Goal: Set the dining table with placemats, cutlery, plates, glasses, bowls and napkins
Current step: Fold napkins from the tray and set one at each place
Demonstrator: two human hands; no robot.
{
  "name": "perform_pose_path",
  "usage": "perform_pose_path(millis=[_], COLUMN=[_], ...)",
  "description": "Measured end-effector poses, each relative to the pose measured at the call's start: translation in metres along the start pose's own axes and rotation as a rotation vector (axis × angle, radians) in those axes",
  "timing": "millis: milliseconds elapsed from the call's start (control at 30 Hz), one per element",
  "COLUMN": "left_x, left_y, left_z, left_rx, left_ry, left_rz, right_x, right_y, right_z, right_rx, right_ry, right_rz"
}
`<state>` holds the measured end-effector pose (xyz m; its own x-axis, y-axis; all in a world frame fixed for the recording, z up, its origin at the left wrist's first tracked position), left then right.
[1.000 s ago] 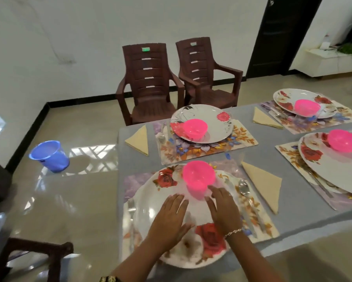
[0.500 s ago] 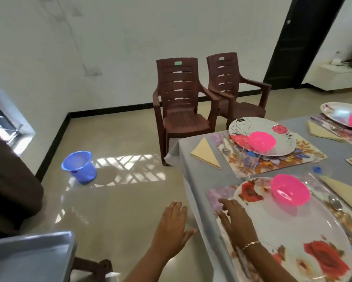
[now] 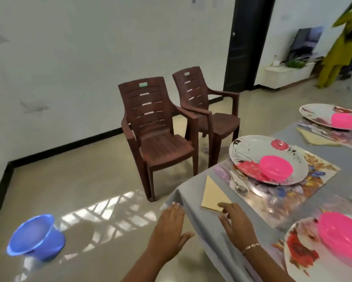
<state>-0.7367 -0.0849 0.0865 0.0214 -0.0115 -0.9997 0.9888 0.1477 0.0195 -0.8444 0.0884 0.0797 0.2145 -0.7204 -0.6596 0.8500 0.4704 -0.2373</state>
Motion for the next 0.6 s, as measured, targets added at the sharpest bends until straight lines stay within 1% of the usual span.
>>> perform_pose_path(millis=[67,167,233,267,300,400,433,467,500,567,600], left_x=[-0.005,-0.007,-0.005,0.0,0.009,0.012,0.011,0.012,0.016,0.016,0.016], left_y=[-0.032,-0.077,-0.1,-0.118,-0.13,-0.181,-0.2,-0.219,-0.239,-0.274,-0.291], left_z=[0.021,0.049,0.062,0.071,0.077,0.096,0.106,0.116,0.126,0.149,0.162], left_rx=[0.061,0.16,0.186,0.229,0.267,0.331,0.366,0.403,0.447,0.53,0.56], left_ry=[-0.024,0.0,0.04,0.043,0.003,0.015,0.012,0.006,-0.019,-0.03,-0.004], left_rz=[-0.019,0.045,0.005,-0.005,-0.043,0.046,0.029,0.068,0.046,-0.072,-0.071], right_x=[0.01,0.024,0.03,0.034,0.036,0.045,0.05,0.054,0.059,0.069,0.072], right_y=[-0.031,-0.07,-0.087,-0.099,-0.105,-0.133,-0.145,-0.156,-0.167,-0.186,-0.196], right_z=[0.003,0.005,0.007,0.004,0.002,-0.006,-0.009,-0.01,-0.012,-0.013,-0.012], right_rx=[0.036,0.072,0.113,0.141,0.154,0.241,0.258,0.287,0.317,0.391,0.431], right_ry=[-0.004,0.015,0.028,0.045,0.054,0.038,0.038,0.053,0.073,0.096,0.109], right_rz=[-0.03,-0.085,-0.11,-0.134,-0.148,-0.234,-0.279,-0.32,-0.356,-0.405,-0.427])
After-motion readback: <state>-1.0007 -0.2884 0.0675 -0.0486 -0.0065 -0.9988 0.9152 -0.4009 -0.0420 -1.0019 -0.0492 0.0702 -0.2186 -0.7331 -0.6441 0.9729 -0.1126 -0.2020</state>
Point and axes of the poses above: each hand's wrist, its own y-axis away from the middle knuckle, its own x-axis out of the palm, z = x × y, the point moved 4 cm from there along -y, towards the middle knuckle, and after that the axes turned 7 degrees about -y, right-handed, at the moved point
